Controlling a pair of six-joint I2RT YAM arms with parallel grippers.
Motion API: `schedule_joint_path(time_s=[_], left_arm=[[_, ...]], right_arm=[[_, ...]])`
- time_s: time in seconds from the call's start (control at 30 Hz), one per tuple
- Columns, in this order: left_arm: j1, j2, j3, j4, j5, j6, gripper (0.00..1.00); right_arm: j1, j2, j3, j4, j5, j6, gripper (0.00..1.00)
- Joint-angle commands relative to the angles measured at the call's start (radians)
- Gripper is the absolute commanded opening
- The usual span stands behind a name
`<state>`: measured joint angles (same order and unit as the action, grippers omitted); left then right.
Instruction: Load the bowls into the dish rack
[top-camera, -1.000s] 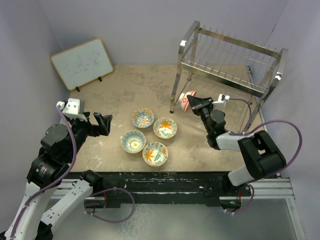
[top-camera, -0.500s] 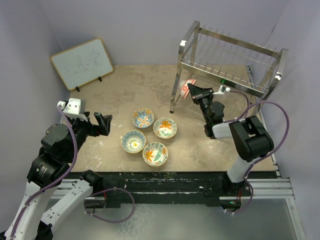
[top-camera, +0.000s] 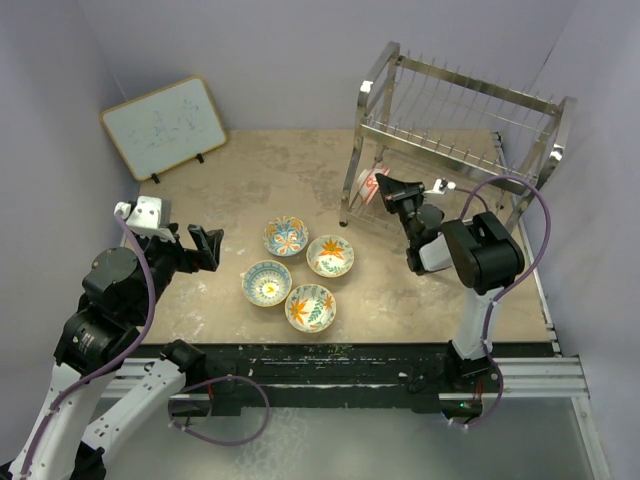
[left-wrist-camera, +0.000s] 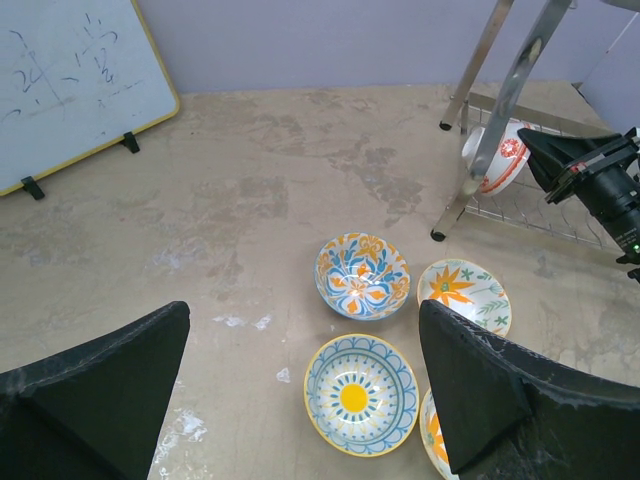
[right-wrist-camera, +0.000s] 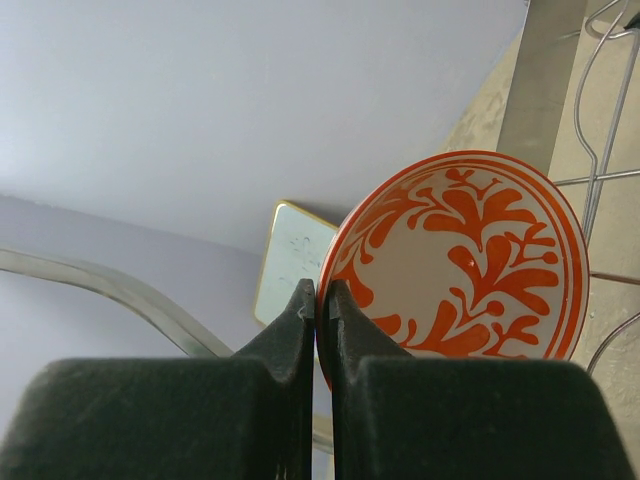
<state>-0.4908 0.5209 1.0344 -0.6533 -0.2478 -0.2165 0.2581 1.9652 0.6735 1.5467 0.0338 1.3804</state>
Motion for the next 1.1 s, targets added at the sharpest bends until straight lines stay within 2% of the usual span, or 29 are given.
schedule_joint_path(time_s=[0.0, 0.27, 0.37, 0.47, 0.7, 0.8, 0.93, 1.07], left_arm=[[0.006, 0.004, 0.021, 0.030, -0.017, 0.016, 0.99], [0.006, 0.003, 0.020, 0.027, -0.021, 0.016, 0.99], [0.006, 0.002, 0.020, 0.027, -0.024, 0.016, 0.99], [0.006, 0.002, 0.019, 0.026, -0.024, 0.016, 0.99], [0.006, -0.002, 0.017, 0.023, -0.027, 0.017, 0.99], [0.006, -0.002, 0.014, 0.025, -0.026, 0.017, 0.99], [0.006, -0.001, 0.014, 0.028, -0.025, 0.016, 0.99], [0.007, -0.001, 0.015, 0.028, -0.024, 0.018, 0.99]], right_arm=[[-0.017, -0.005, 0.003, 0.243, 0.004, 0.054, 0.00], [-0.053, 0.055, -0.057, 0.302, -0.005, 0.129, 0.00], [-0.056, 0.042, -0.076, 0.297, 0.001, 0.124, 0.00], [-0.058, 0.018, -0.093, 0.284, 0.015, 0.114, 0.06], [-0.060, -0.023, -0.147, 0.260, 0.069, 0.111, 0.08], [-0.060, -0.024, -0.166, 0.271, 0.083, 0.112, 0.15], [-0.063, -0.027, -0.172, 0.283, 0.092, 0.108, 0.18], [-0.065, -0.046, -0.169, 0.269, 0.091, 0.088, 0.29]])
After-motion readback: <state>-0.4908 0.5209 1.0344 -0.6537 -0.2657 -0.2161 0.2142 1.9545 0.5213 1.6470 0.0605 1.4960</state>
